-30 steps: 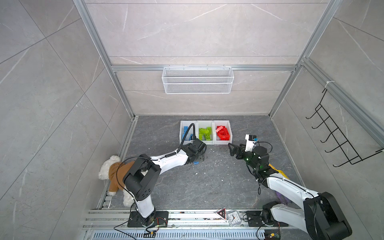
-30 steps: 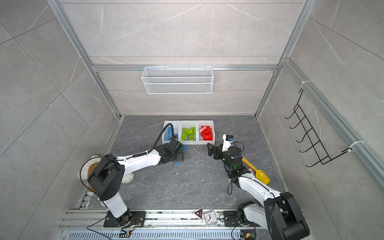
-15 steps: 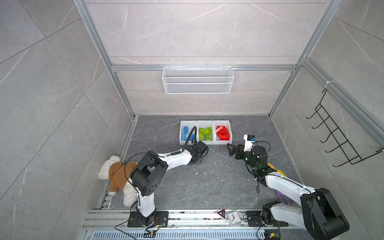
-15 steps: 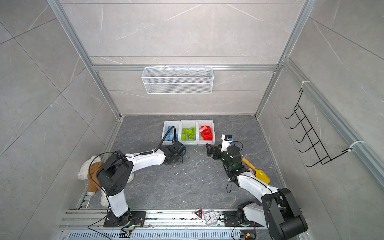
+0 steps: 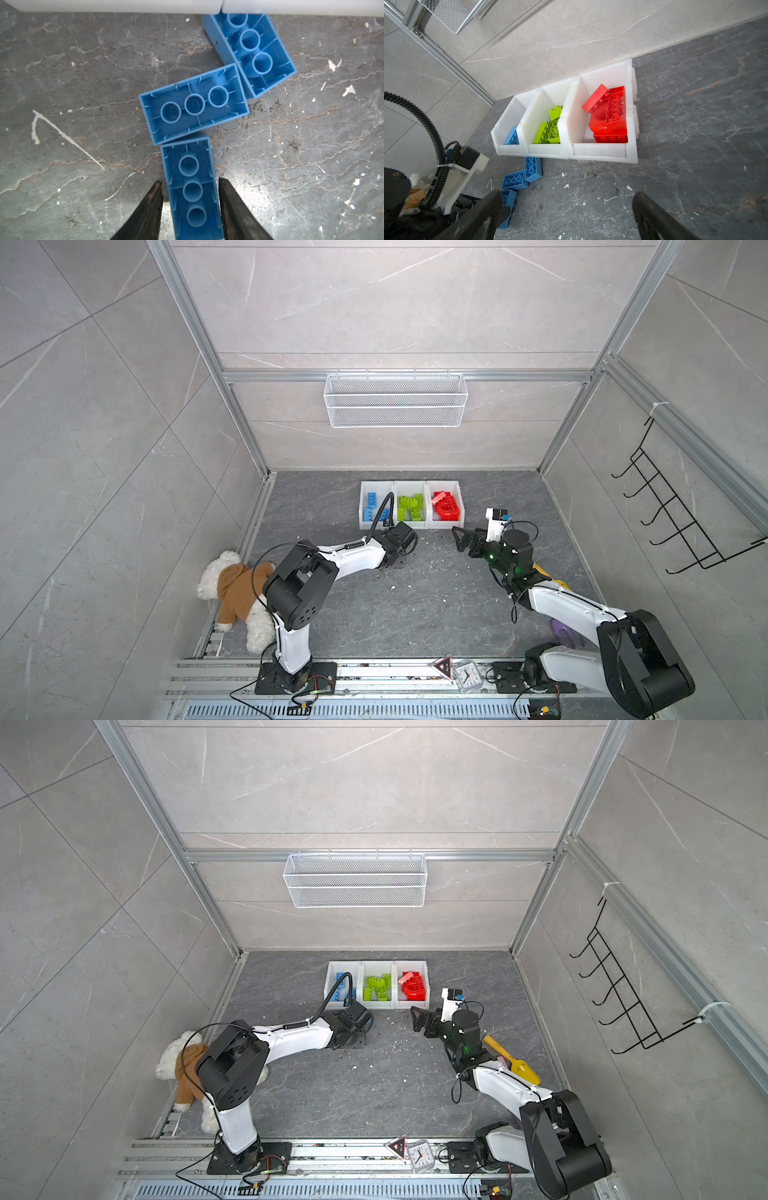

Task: Sort the legos into containers by color
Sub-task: 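Lower the left gripper onto the nearest blue brick and close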

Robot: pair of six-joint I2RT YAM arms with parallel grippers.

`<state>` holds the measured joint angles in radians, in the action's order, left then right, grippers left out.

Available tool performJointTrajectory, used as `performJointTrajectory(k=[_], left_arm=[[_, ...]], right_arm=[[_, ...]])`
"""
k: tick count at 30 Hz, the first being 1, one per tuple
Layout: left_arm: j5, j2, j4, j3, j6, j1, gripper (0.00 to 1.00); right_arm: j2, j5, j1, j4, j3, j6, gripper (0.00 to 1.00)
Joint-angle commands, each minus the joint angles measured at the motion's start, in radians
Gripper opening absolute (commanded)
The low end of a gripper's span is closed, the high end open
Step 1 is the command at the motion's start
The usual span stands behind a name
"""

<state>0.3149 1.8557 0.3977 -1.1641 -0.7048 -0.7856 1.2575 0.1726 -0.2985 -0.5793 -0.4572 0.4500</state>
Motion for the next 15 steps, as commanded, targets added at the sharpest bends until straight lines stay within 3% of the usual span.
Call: performJointTrajectory(k=[1,9,15], left_arm=[[0.036,-0.002,0.017,-0.004,-0.010,-0.001,0.43],[0.058,-0.065,0.038,0.024,-0.019,-0.001,0.29],[0.066,-0.136,0.060,0.066,-0.032,-0.001,0.27]], right_arm=[[0.009,0.018,0.000,0.015,-0.033,0.000,1.00],[0.019,0.033,0.002,0.022,-0.041,0.001,1.00],[0.026,0.044,0.002,0.022,-0.044,0.003,1.00]])
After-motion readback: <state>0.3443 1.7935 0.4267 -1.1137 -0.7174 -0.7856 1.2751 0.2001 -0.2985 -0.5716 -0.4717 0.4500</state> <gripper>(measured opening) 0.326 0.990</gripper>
